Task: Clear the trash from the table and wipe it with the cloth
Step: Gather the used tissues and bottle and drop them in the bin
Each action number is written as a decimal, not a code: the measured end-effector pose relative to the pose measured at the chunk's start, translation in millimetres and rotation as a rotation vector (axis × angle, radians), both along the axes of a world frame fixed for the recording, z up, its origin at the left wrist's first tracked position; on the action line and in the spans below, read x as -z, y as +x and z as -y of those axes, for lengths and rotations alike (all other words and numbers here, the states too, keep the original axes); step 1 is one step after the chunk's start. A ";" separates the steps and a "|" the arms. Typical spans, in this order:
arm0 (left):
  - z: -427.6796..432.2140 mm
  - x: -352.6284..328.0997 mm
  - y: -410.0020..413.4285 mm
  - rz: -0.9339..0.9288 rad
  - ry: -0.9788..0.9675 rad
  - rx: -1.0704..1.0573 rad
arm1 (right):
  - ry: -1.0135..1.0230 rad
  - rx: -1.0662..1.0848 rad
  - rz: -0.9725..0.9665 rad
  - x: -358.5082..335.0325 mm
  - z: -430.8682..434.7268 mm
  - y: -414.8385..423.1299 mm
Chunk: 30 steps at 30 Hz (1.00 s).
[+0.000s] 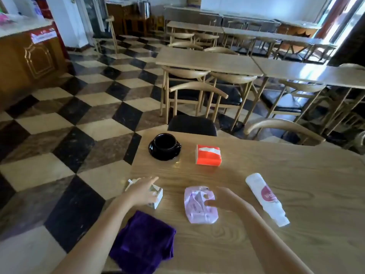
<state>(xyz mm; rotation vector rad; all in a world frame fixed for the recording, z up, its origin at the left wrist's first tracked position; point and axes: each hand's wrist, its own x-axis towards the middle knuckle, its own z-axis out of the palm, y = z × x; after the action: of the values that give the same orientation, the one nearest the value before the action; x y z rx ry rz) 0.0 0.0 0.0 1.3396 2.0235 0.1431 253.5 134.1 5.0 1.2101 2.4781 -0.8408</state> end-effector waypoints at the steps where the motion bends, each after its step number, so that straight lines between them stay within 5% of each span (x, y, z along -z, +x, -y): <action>1: 1.8 4.7 -0.4 -0.081 0.005 0.032 | -0.023 0.056 0.014 12.0 3.8 -1.7; 8: 1.1 52.8 -11.8 -0.432 -0.008 0.212 | 0.001 0.252 0.219 65.3 31.6 -27.5; 15: -9.1 70.4 -18.4 -0.487 0.093 0.219 | 0.127 0.325 0.186 92.5 49.1 -43.2; 21: -17.3 67.8 -22.8 -0.349 0.061 0.180 | 0.200 0.383 0.074 103.1 47.8 -33.6; 26: -26.0 50.3 -12.7 -0.187 0.124 0.014 | 0.061 0.673 -0.181 83.2 41.0 -30.8; 30: -38.5 25.1 1.1 0.260 0.232 -0.327 | 0.069 0.755 -0.551 27.2 26.6 -48.5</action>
<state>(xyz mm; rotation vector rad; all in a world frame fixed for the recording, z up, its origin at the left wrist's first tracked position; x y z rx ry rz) 1.1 38.5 -25.1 1.0476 2.0291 0.6823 205.1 107.5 -22.2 2.2565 2.4198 -1.4349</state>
